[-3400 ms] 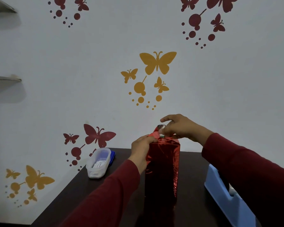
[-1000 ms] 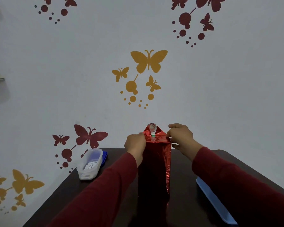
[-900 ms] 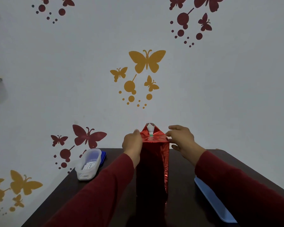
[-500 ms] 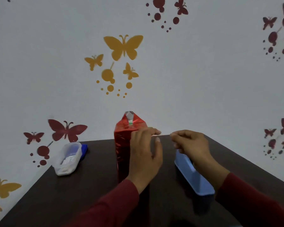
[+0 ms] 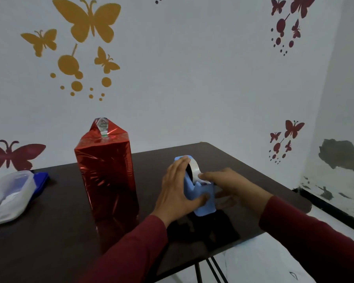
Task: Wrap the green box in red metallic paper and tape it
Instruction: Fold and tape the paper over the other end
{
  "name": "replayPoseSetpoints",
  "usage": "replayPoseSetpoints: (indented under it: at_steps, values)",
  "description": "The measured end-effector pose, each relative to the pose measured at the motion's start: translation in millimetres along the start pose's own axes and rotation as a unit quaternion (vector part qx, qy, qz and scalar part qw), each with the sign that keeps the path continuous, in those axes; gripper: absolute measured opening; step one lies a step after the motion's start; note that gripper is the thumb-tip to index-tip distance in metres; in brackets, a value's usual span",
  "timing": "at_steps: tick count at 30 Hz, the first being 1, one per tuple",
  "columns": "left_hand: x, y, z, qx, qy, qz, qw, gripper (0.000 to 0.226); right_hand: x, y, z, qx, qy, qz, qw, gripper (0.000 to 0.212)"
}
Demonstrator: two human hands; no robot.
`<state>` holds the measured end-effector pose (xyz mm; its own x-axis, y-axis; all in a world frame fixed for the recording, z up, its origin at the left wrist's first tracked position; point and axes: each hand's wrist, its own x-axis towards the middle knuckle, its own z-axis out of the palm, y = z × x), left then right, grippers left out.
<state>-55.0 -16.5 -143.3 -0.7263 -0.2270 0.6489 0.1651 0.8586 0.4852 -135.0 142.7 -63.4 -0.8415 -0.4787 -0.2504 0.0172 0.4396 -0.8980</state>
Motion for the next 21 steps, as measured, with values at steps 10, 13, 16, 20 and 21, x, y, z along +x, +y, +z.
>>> replayPoseSetpoints:
  at_steps: [10, 13, 16, 20, 21]
  values:
    - [-3.5, 1.3, -2.7, -0.015, -0.013, -0.016, 1.0, 0.101, 1.5, -14.0, 4.8, 0.125, -0.091, 0.074, 0.985, 0.022]
    - [-3.8, 3.9, -4.3, -0.02, -0.019, -0.008, 1.0, 0.097, -2.9, -15.7, 4.4, 0.198, -0.09, 0.061, 0.974, 0.019]
    - [-2.6, 3.3, -4.2, -0.021, -0.018, -0.004, 1.0, 0.089, -8.1, -13.0, 7.5, 0.23, -0.073, 0.038, 0.97, 0.02]
    - [-3.4, 0.9, -4.1, -0.024, -0.027, -0.006, 0.999, 0.092, -12.5, 7.5, 14.1, 0.259, -0.008, -0.013, 0.966, 0.026]
    - [-3.3, 0.1, -3.4, -0.024, -0.026, -0.005, 0.999, 0.092, -15.0, 12.2, 15.4, 0.268, 0.001, -0.022, 0.963, 0.025]
